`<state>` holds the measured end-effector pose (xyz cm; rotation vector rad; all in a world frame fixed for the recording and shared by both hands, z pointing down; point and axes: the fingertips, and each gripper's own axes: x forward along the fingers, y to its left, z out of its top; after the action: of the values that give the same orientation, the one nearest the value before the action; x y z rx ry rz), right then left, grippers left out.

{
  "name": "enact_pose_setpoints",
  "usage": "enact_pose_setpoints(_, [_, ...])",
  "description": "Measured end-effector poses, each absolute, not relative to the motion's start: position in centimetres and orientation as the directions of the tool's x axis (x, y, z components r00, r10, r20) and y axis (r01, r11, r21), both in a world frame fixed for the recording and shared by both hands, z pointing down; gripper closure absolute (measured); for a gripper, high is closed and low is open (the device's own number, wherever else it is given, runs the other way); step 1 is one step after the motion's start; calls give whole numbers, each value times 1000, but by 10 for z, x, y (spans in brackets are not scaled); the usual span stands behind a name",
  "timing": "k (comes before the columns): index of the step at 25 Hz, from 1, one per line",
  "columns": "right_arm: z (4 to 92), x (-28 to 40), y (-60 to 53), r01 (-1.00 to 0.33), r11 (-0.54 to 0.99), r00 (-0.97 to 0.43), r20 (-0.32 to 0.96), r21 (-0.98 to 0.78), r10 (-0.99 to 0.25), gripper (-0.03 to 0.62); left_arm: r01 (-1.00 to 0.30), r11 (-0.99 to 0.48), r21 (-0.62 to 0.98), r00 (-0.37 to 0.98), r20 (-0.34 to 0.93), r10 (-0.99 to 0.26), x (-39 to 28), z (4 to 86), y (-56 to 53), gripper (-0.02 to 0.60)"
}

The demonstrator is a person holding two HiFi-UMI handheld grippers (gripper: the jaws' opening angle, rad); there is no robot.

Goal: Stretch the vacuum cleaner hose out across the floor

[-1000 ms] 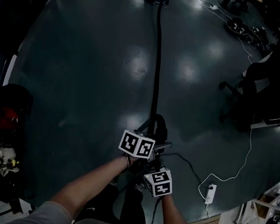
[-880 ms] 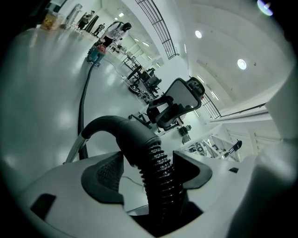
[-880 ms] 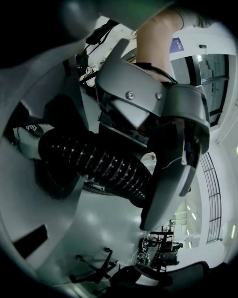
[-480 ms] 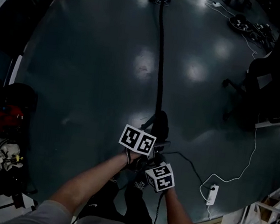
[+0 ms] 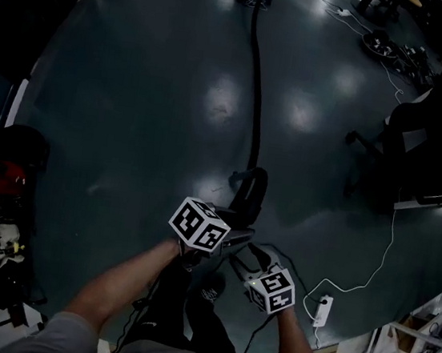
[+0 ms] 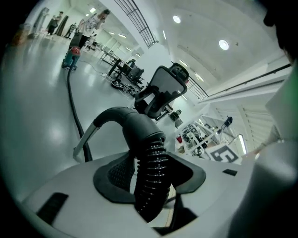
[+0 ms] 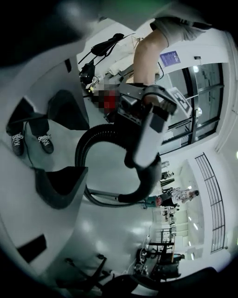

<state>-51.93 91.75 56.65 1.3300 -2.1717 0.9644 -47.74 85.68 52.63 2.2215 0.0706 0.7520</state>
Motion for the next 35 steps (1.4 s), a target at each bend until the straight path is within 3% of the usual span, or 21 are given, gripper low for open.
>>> enact_pose_setpoints(4, [557,-462,893,-929,318,-350,719,-187,-601,366,-74,-774,628,742,554,378,-500,543,852,373])
enact_pose_setpoints(7, [561,-435,857,-888,459,-305,785,-30,-538,365,-7,-798,603,676,590,441,-517,555,848,373])
enact_pose_setpoints(13, [600,-443,796,-642,760,-306,876,100,-373,365,119,-809,575,559,635,534,-553,568,843,373])
enact_pose_setpoints(20, [657,-500,742,-285,949,-428,868,136,-253,347,257,-798,545,468,652,596,-604,573,818,373])
enact_pose_setpoints(25, [688,-563,722,50,952,-463,852,300,-245,359,299,-783,545,438,651,620,-645,579,803,373])
enact_pose_setpoints(26, [691,-569,717,97,934,-462,847,343,-263,450,289,-787,546,445,651,615,-650,581,799,373])
enact_pose_setpoints(35, [665,-562,706,99,865,-410,812,493,-416,459,317,-821,474,503,650,570,-656,579,800,371])
